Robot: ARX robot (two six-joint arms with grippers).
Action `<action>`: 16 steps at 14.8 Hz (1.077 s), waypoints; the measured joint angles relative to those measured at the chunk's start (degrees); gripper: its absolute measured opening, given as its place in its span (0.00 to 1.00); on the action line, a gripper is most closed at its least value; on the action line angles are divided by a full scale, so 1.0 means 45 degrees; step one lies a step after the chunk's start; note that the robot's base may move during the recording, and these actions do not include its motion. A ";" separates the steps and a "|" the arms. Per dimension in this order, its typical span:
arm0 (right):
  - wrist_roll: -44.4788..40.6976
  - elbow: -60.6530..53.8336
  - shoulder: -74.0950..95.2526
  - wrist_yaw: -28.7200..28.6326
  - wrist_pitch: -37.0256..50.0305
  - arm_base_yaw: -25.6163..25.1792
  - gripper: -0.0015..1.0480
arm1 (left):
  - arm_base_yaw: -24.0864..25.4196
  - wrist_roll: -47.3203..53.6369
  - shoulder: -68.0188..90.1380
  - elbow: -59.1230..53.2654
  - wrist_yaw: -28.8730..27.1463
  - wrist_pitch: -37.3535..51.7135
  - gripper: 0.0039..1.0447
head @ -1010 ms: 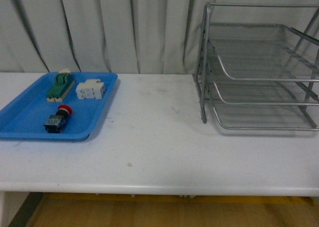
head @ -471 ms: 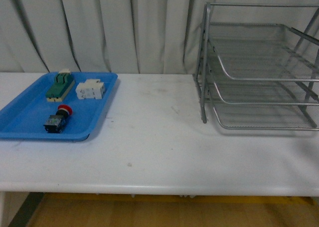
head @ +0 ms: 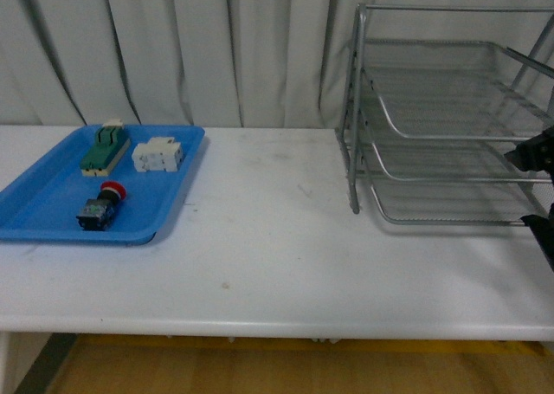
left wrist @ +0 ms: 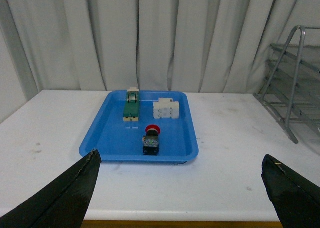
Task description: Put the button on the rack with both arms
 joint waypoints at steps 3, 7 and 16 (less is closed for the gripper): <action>0.0777 0.1457 0.0913 0.0019 -0.0622 0.0379 0.94 | 0.0000 0.0005 0.0000 0.0000 0.0000 -0.0010 0.94; 0.2181 0.2594 0.2074 0.0607 -0.0704 0.0767 0.55 | 0.0000 0.0000 0.0000 0.0000 0.0000 -0.0010 0.94; 0.4401 -0.2482 0.0607 0.0714 0.3672 0.0991 0.04 | 0.0000 0.0005 0.0000 0.0000 0.0000 -0.0005 0.94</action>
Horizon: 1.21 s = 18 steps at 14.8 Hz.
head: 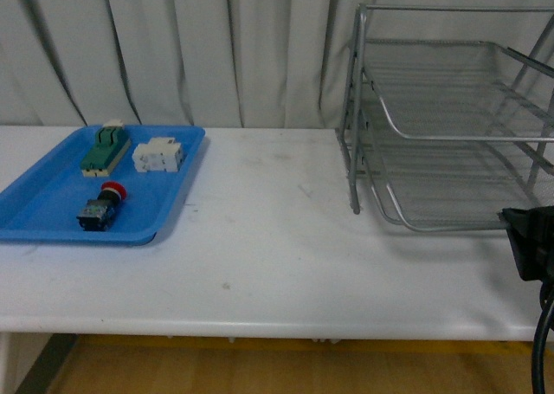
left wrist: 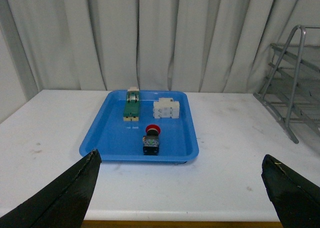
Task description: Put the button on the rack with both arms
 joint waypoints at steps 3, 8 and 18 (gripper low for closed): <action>-0.1700 -0.0874 -0.0510 0.0005 -0.0287 -0.0112 0.40 | 0.0000 0.0000 0.0000 0.0000 0.0000 -0.0005 0.94; -0.5654 -0.3099 -0.4619 -0.0267 -0.1511 -0.0432 0.96 | 0.0000 -0.0005 0.0000 0.0000 0.0000 0.0000 0.94; -1.8161 -0.7757 -1.5698 0.0287 -0.5085 -0.0267 0.02 | 0.0000 -0.0005 0.0000 0.0000 0.0000 -0.0005 0.94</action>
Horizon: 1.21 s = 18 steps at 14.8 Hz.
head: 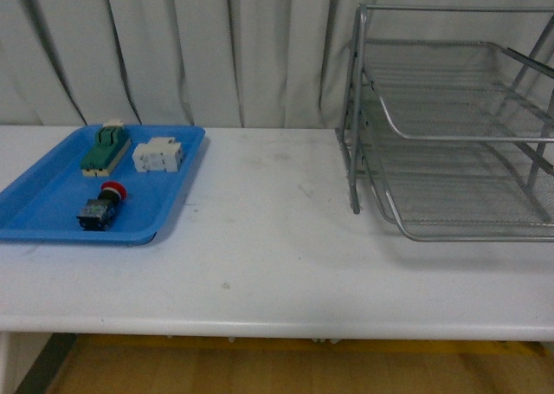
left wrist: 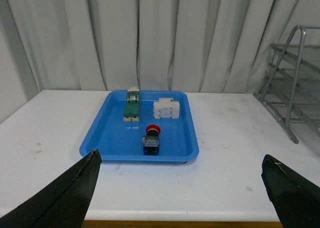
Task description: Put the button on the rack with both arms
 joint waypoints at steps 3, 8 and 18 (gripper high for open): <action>-0.0063 -0.0146 -0.2283 0.0000 -0.1783 0.0000 0.02 | 0.0000 0.0000 0.0000 0.0000 0.0000 0.0000 0.94; -0.0068 -0.0379 -0.5260 0.0000 -0.4430 0.0000 0.02 | 0.0000 0.0005 0.0000 0.0000 0.0000 0.0000 0.94; -0.0068 -0.0384 -0.9588 0.0000 -0.8582 0.0000 0.02 | 0.0000 0.0005 0.0000 0.0000 0.0000 -0.0005 0.94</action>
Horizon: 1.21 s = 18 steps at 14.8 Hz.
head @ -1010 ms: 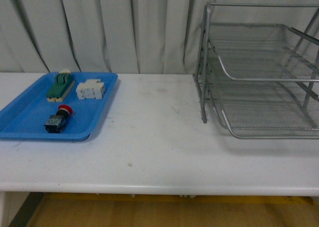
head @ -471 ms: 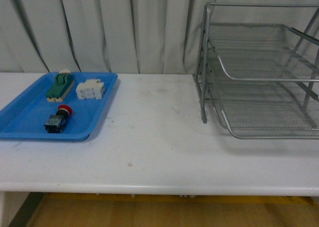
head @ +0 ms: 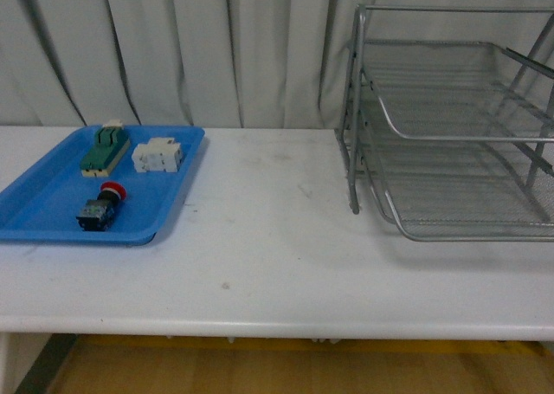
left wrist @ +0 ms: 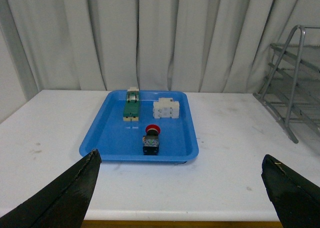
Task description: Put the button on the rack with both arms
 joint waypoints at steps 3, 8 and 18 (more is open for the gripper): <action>0.0005 0.0000 -0.0588 0.0000 -0.0588 0.0000 0.02 | 0.0000 -0.0005 0.0000 0.0000 0.0000 0.0005 0.94; 0.0000 0.0005 -0.2924 0.0000 -0.3007 0.0000 0.02 | 0.0000 0.0000 0.0000 0.0000 0.0005 0.0019 0.94; -0.0029 0.0005 -0.2909 0.0005 -0.3026 0.0000 0.93 | -0.0491 -0.0194 1.9472 0.7834 0.1972 0.4915 0.94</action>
